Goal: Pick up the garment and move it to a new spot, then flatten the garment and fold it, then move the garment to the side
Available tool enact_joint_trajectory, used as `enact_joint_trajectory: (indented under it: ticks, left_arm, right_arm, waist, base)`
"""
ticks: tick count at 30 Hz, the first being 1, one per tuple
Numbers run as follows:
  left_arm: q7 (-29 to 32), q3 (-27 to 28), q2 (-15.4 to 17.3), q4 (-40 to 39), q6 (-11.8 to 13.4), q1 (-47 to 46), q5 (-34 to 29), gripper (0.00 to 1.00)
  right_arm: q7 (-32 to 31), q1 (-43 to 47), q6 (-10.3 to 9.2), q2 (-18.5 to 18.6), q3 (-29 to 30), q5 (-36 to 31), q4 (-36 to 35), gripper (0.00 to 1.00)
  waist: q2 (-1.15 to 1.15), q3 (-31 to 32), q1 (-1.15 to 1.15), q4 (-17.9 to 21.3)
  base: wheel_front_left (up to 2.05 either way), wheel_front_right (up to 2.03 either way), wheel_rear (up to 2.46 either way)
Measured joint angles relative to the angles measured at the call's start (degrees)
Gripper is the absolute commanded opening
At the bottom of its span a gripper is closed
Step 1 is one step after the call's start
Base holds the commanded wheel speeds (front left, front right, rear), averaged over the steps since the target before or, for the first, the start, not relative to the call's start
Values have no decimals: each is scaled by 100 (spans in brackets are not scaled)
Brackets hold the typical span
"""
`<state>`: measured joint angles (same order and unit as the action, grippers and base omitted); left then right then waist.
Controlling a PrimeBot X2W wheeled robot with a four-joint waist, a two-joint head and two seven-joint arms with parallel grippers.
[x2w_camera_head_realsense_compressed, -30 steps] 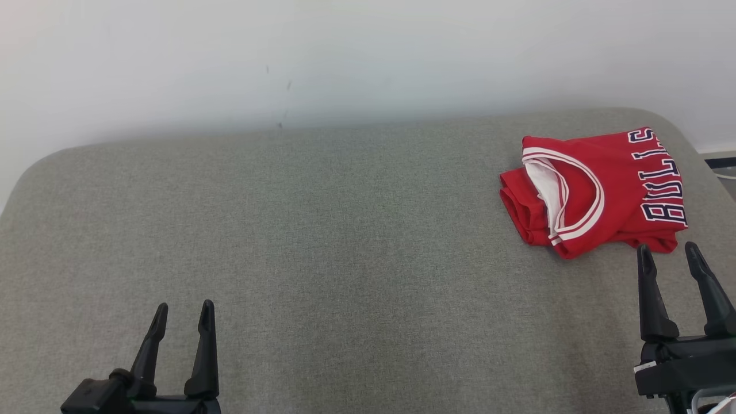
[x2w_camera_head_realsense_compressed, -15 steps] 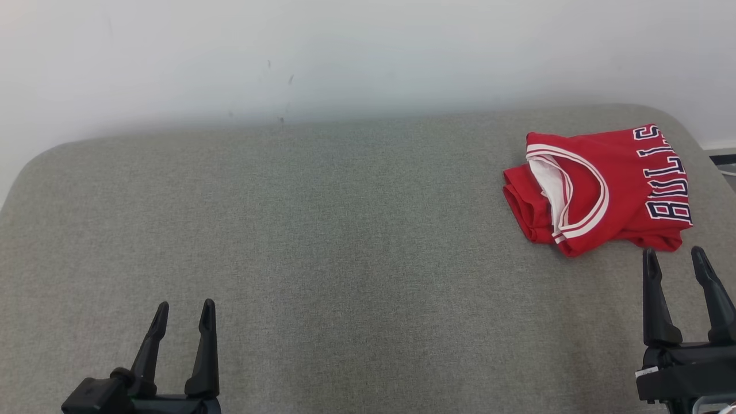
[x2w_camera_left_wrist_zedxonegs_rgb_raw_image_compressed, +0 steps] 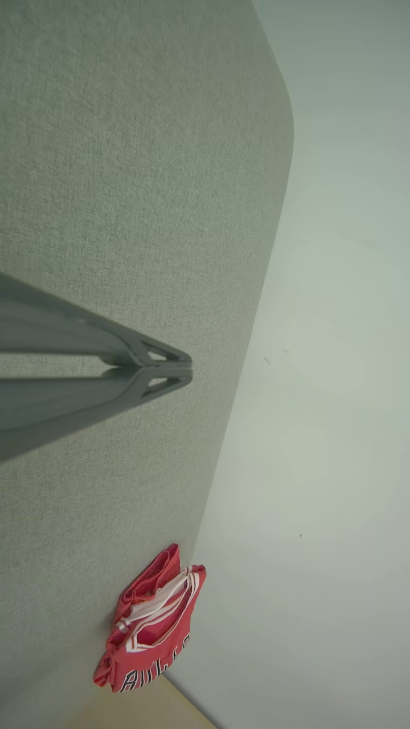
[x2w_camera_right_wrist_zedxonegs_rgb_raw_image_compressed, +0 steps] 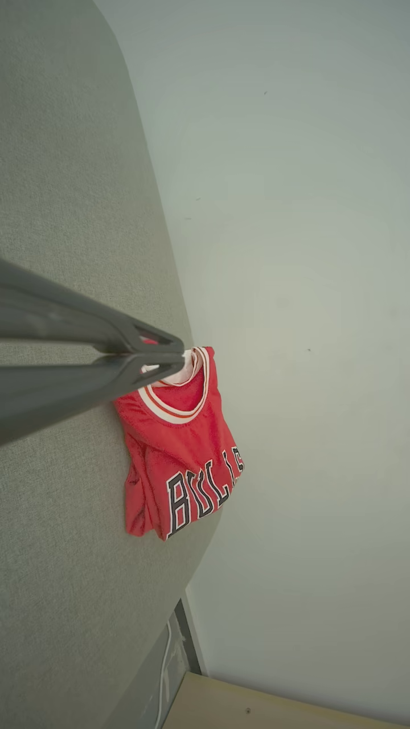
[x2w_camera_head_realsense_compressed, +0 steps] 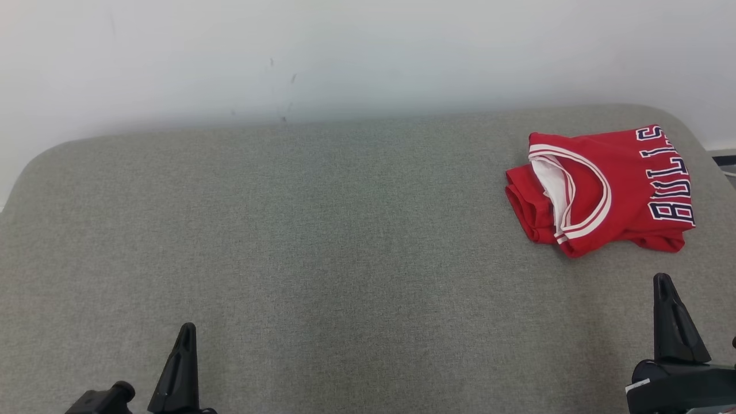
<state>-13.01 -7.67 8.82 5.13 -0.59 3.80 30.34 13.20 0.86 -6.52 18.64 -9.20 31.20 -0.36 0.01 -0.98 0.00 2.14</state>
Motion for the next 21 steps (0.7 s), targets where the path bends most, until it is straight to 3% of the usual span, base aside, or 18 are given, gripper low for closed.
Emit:
enact_joint_trajectory:
  ticks: [21]
  left_arm:
    - [510, 333, -162, 269, -152, -131, 1550, 0]
  right_arm:
    - [-512, -70, 304, -393, 413, 1486, 401, 0]
  waist:
    - [0, 20, 0, -54]
  base:
    - [0, 0, 0]
